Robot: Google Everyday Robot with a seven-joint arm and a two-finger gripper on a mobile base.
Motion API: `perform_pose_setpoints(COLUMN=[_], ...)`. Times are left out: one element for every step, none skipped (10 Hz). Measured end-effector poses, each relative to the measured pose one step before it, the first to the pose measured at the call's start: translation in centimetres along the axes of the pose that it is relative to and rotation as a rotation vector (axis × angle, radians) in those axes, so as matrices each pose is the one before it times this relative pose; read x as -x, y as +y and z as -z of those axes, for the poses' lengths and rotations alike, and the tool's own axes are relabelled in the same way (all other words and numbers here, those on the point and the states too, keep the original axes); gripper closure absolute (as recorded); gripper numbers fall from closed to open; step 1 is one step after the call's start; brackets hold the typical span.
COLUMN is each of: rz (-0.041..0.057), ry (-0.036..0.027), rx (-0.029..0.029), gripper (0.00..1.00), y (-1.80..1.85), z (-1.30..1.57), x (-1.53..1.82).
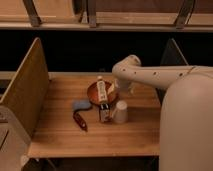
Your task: Place the ceramic cup over the eraser
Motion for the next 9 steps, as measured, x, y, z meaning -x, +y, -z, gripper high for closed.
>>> perform_pose_setpoints(rz=[0.00692, 0.00553, 0.00140, -0.00659, -0.01810, -0.02021, -0.02505, -0.01540, -0.01476], ry=[0.00268, 0.00652, 0.01246, 0.00752, 0.00579, 0.00408, 0.00507, 0.00736, 0.00965], rx=[-0.00907, -0.00623, -0.00883, -0.00805, -0.01025, -0.01049, -0.01015, -0.00193, 0.00183], gripper=[0.20, 0.20, 0.20, 0.20, 0.20, 0.20, 0.20, 0.20, 0.20], y=[-0.046, 0.007, -0.202, -0.393, -0.698, -0.710, -0.851, -0.406, -0.312], z=[-0.017, -0.059, -0.155, -0.105, -0.142, -0.127, -0.184, -0.267, -0.417], x=[-0.266, -0.481, -0.899, -0.561, -0.524, -0.348, -0.307, -0.277, -0.360])
